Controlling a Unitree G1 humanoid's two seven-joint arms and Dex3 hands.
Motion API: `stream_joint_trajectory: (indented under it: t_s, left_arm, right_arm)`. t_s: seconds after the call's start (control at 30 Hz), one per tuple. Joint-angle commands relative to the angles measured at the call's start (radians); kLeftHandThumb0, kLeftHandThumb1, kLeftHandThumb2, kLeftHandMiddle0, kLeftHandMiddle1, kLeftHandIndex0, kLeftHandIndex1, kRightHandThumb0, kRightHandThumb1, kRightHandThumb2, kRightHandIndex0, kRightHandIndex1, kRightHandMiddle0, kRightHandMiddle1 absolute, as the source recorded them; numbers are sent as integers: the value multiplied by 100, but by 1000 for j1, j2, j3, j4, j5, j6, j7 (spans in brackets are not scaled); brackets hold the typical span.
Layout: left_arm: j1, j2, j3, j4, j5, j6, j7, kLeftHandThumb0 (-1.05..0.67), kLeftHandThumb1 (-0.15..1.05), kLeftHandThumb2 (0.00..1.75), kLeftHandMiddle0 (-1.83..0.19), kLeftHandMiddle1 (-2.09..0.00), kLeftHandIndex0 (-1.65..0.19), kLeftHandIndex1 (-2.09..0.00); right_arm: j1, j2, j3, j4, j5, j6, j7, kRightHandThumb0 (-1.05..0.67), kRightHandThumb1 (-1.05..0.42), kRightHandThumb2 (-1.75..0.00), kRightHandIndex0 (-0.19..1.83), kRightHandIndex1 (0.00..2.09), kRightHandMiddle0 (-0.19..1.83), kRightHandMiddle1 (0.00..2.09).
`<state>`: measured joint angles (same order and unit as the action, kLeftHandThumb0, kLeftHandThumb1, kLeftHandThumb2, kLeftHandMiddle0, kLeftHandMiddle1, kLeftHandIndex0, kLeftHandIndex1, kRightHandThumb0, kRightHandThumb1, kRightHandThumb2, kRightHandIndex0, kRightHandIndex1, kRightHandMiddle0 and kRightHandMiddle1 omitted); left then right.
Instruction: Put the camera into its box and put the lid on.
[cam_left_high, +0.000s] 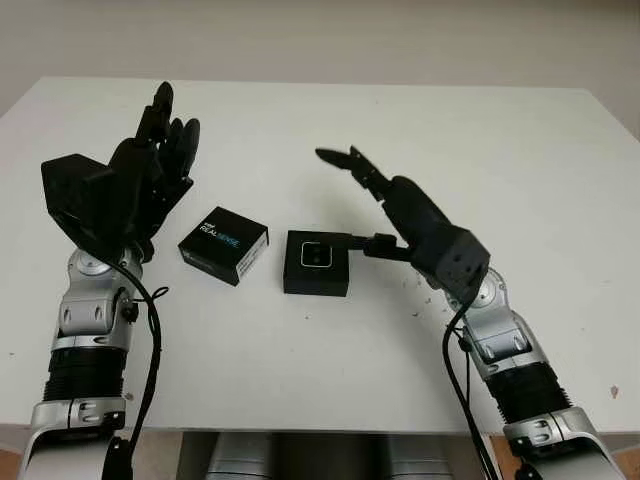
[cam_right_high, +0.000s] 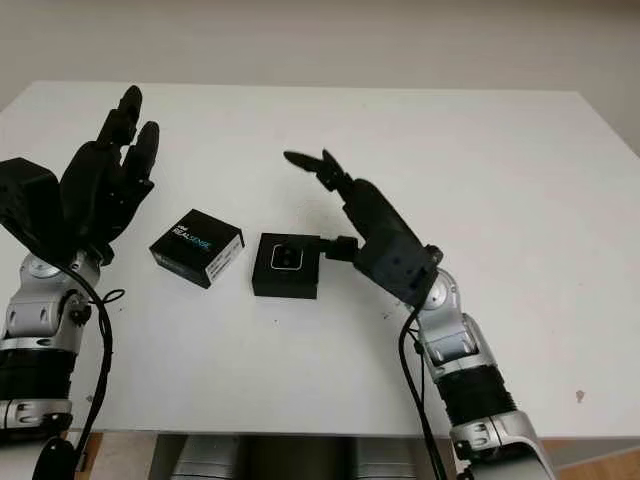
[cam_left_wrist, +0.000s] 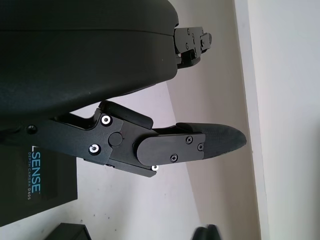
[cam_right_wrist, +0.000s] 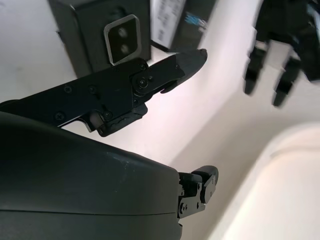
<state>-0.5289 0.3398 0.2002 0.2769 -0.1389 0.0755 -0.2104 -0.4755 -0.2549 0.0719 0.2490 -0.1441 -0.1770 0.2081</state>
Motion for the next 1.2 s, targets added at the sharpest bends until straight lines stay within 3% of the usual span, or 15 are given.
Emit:
stream_joint_trajectory:
  t_s: [0.0,0.17,0.37,0.5,0.6,0.7,0.87,1.17]
  left_arm:
    - [16,22,-16,-28,40,-29,10,-67,105,43,6,-8,7,-8]
    - [56,106,-103,-115,242,-19,33,-75,105,34,-10,-9,-2,-11]
    - [129,204,-242,-352,534,177,-10,-81,105,24,2,-2,9,-4]
    - [164,189,-288,-461,642,292,-21,-82,105,22,12,-2,15,-2]
    - [186,164,-324,-521,723,359,-6,-84,105,19,12,-4,15,-2]
    - [210,138,-376,-565,826,417,5,-85,105,18,13,-4,17,-2]
    - [225,87,-438,-578,955,485,14,-86,105,19,12,-5,19,-1]
    - [246,38,-523,-465,1130,481,107,-87,105,21,13,-5,19,0]
  right_arm:
    - [-16,15,-35,-27,45,26,-6,-56,-93,-7,-11,5,2,33]
    - [-38,36,-104,-7,185,76,27,-55,-98,-7,-15,3,-4,29]
    - [-71,31,-148,25,221,67,6,-53,-101,-7,-11,6,-4,31]
    - [-92,23,-170,39,221,58,-16,-56,-103,-6,-11,6,-5,35]
    - [-108,17,-186,51,216,64,-41,-62,-103,-5,-8,6,-17,65]
    - [-117,10,-201,52,217,73,-56,-61,-104,-6,-10,5,-19,69]
    - [-126,1,-216,60,220,66,-66,-59,-104,-5,-6,7,-19,69]
    - [-124,2,-223,56,225,73,-68,-50,-100,-5,-4,8,-19,77]
